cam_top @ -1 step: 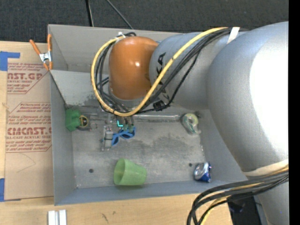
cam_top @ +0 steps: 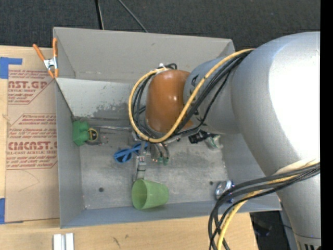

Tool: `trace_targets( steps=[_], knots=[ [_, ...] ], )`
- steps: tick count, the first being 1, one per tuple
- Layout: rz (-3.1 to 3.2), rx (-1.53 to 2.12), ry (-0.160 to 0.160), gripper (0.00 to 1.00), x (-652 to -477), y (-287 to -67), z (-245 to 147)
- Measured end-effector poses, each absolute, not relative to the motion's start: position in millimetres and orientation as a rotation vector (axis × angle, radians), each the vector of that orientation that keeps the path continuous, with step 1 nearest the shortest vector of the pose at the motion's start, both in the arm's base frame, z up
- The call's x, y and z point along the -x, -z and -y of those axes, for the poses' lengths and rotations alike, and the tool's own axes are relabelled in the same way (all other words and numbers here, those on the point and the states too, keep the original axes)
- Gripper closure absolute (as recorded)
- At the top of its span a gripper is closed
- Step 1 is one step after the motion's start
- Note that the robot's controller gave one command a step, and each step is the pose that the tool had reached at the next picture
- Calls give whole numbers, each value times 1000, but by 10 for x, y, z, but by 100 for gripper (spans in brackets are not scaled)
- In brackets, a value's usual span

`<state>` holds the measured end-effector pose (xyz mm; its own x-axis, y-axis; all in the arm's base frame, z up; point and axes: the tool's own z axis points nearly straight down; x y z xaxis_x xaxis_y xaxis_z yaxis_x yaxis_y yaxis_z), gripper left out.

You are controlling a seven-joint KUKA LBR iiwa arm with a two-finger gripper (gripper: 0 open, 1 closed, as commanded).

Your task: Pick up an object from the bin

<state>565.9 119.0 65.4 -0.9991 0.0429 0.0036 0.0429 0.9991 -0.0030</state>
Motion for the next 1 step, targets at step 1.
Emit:
trace_targets(
  steps=[1],
  knots=[
    [3143,60,2,100,-5675,-698,-1236]
  ],
)
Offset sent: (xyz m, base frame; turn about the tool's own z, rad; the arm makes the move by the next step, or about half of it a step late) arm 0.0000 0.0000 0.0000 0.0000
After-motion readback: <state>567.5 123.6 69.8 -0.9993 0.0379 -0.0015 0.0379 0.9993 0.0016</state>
